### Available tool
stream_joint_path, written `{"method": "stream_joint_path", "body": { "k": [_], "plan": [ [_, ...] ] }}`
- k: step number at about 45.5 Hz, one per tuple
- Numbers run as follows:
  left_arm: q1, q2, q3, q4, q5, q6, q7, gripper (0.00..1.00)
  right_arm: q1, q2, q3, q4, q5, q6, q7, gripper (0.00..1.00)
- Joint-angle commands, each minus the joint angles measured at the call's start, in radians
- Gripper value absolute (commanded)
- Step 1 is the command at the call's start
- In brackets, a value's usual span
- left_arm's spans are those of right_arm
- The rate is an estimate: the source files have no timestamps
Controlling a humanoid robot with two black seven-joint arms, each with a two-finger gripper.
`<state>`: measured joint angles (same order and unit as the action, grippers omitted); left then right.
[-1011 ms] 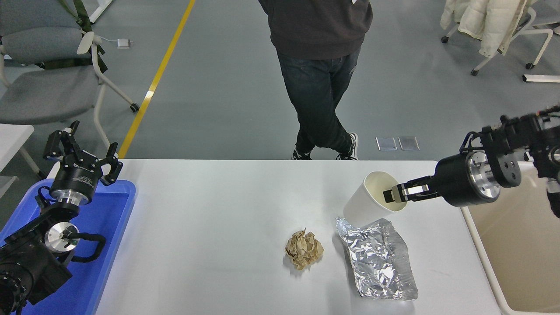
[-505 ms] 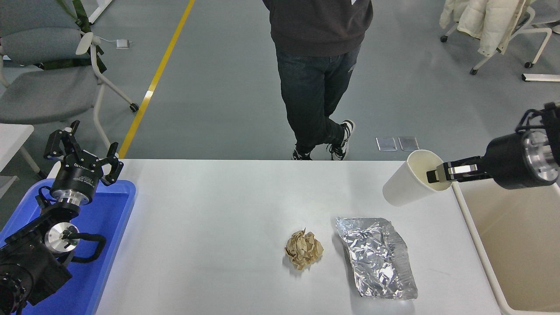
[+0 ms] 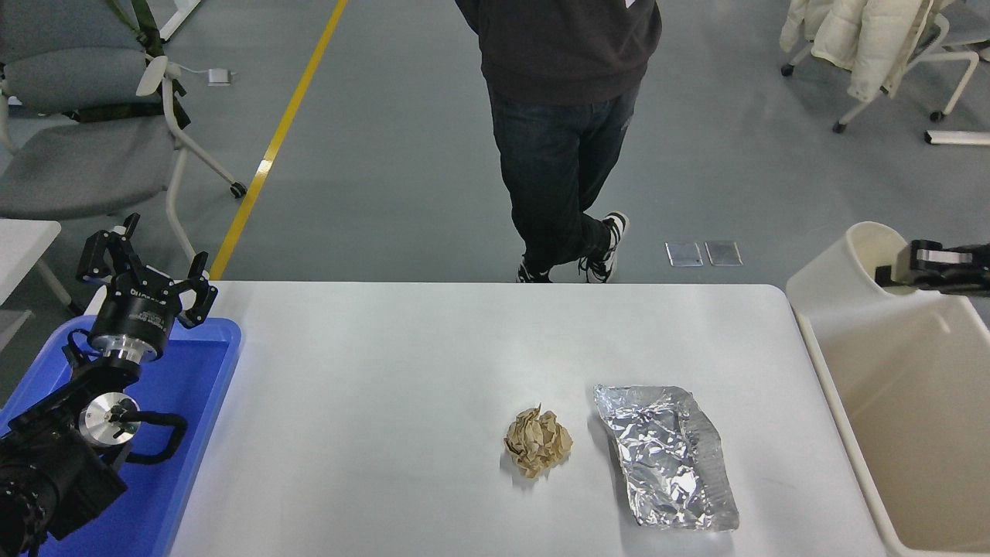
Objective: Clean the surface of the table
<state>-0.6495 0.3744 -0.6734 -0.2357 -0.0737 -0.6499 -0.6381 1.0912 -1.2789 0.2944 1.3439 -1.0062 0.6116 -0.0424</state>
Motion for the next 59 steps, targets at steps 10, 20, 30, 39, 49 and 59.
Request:
{"method": "stream_joint_path", "body": {
  "k": [10, 20, 30, 39, 49, 59],
  "plan": [
    [0.001, 0.000, 0.000, 0.001, 0.000, 0.001, 0.000, 1.00, -0.154, 0.104, -0.006, -0.432, 0.001, -0.107, 0.205, 0.00],
    [-0.001, 0.001, 0.000, -0.001, 0.000, 0.001, 0.000, 1.00, -0.252, 0.206, -0.009, -0.632, 0.006, -0.159, 0.314, 0.00],
    [-0.001, 0.000, 0.000, -0.001, 0.000, 0.001, 0.000, 1.00, -0.301, 0.401, -0.011, -0.951, 0.018, -0.227, 0.441, 0.00],
    [-0.001, 0.000, 0.000, -0.001, 0.000, 0.001, 0.000, 1.00, -0.320, 0.572, -0.076, -1.227, 0.029, -0.237, 0.536, 0.00],
    [-0.001, 0.000, 0.000, -0.001, 0.000, 0.001, 0.000, 1.00, -0.419, 0.680, -0.185, -1.315, 0.220, -0.381, 0.524, 0.00],
    [0.001, 0.000, 0.000, 0.001, 0.000, 0.001, 0.000, 1.00, -0.493, 0.762, -0.230, -1.396, 0.414, -0.452, 0.449, 0.00]
  ]
}}
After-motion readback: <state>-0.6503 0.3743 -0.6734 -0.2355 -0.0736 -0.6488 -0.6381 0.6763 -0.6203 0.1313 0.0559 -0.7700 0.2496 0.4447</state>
